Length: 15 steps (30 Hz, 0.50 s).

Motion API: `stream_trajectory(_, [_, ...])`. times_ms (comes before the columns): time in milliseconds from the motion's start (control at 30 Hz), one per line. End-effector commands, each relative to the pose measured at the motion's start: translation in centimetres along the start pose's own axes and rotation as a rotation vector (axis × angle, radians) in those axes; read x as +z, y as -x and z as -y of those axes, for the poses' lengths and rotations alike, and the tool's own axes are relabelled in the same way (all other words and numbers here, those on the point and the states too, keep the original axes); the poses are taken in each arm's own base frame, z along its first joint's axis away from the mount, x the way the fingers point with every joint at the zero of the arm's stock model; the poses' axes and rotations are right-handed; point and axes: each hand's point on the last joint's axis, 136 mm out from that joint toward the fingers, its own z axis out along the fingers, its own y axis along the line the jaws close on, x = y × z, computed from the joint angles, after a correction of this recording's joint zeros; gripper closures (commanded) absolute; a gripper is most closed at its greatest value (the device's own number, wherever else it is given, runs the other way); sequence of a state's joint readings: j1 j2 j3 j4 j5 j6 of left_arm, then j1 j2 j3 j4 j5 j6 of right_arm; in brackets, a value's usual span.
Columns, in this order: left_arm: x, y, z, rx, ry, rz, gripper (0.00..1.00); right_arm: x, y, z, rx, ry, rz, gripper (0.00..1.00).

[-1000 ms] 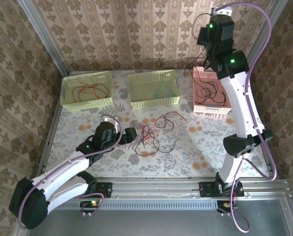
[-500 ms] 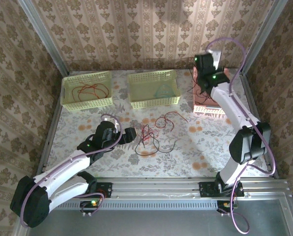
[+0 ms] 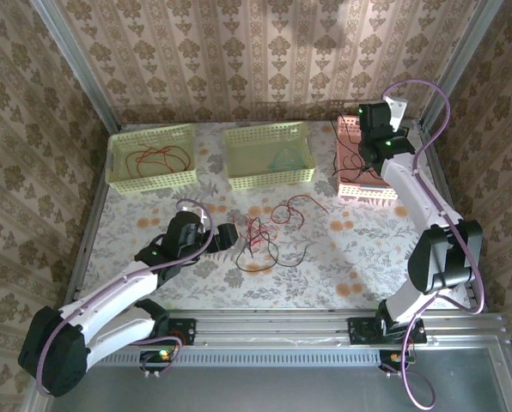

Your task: Untangle the cables

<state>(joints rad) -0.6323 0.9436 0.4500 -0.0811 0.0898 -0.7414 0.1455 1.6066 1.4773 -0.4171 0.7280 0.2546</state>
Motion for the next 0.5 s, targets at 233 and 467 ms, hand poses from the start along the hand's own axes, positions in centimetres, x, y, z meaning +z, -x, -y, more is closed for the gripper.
stream_trajectory(233, [-0.4, 0.9, 0.9, -0.017, -0.028, 0.014, 0.10, -10.8, 13.5, 0.5, 0.426, 0.340, 0.278, 1.00])
stream_trajectory(467, [-1.2, 0.9, 1.0, -0.012, -0.033, 0.024, 0.10, -7.6, 15.5, 3.6, 0.489, 0.147, 0.250, 1.00])
